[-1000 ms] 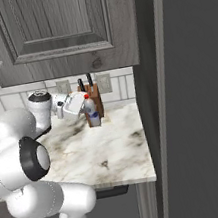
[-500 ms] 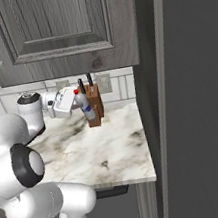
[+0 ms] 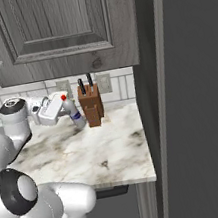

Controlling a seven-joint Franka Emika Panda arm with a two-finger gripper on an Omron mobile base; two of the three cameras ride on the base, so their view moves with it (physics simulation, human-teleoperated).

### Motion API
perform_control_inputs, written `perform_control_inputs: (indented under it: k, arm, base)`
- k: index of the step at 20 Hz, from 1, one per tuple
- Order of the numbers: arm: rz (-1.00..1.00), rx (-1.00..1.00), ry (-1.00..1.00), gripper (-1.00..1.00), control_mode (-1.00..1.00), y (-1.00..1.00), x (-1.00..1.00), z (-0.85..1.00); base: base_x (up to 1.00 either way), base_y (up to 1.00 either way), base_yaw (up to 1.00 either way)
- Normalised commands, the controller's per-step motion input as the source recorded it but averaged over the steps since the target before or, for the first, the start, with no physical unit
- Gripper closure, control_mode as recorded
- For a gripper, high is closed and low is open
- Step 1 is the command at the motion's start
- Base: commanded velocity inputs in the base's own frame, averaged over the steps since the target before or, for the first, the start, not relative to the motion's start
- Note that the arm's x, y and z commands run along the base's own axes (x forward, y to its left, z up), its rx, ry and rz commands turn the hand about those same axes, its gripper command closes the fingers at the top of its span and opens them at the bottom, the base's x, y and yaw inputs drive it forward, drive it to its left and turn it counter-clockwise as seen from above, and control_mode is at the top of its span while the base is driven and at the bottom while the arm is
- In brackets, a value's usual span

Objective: Take the bottled waters from the counter and place them in the freezer to freeze. Close the freezer door after placing the bottles.

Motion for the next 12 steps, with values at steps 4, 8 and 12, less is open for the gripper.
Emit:
perform_control_inputs:
  k: [4,8,12]
  arm:
    - [0.09,0.06,0.08,1.00,-1.00,0.30,-0.53,0.52]
    - [0.29,0.01,-0.01,1.00,-1.00,0.04,-0.60,0.08]
    - [0.23,0.01,-0.06,1.00,-1.00,-0.01,-0.30,0.00]
  base:
    - [0.00,0.00,0.00]
    - [0.00,0.00,0.00]
    - [0.00,0.00,0.00]
